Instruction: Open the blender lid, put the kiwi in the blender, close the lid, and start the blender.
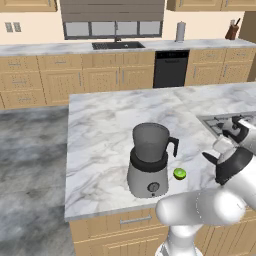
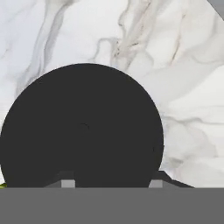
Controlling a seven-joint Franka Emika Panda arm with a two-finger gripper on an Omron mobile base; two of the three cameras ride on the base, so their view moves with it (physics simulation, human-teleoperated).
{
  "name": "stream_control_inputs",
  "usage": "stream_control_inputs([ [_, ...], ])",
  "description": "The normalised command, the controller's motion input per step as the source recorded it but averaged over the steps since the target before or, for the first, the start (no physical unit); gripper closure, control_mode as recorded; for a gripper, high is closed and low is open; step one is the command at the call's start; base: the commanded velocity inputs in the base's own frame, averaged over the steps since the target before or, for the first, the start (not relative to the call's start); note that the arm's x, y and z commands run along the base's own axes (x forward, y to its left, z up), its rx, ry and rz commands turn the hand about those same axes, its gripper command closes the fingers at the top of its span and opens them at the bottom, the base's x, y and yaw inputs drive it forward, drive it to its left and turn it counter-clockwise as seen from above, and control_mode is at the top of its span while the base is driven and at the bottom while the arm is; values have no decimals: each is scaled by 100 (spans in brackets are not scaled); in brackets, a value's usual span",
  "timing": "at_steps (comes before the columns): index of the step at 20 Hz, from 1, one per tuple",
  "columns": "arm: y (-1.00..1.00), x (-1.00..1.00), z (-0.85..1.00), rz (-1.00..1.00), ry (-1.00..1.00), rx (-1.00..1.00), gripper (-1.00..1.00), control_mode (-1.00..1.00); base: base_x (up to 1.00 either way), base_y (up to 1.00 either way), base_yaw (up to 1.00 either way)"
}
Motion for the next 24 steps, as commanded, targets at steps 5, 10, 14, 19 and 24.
stream_control_inputs([
  [5, -24, 1, -64, -7, -11, -19, 100, -100, 0, 0, 0],
  [10, -2, 4, -66, -6, -4, -24, 100, -100, 0, 0, 0],
  [14, 10, 5, -44, 0, 2, -13, -100, -100, 0, 0, 0],
  [19, 6, 0, 9, 0, 1, -2, -100, -100, 0, 0, 0],
  [24, 1, 0, 68, 0, 0, -3, -100, -100, 0, 0, 0],
])
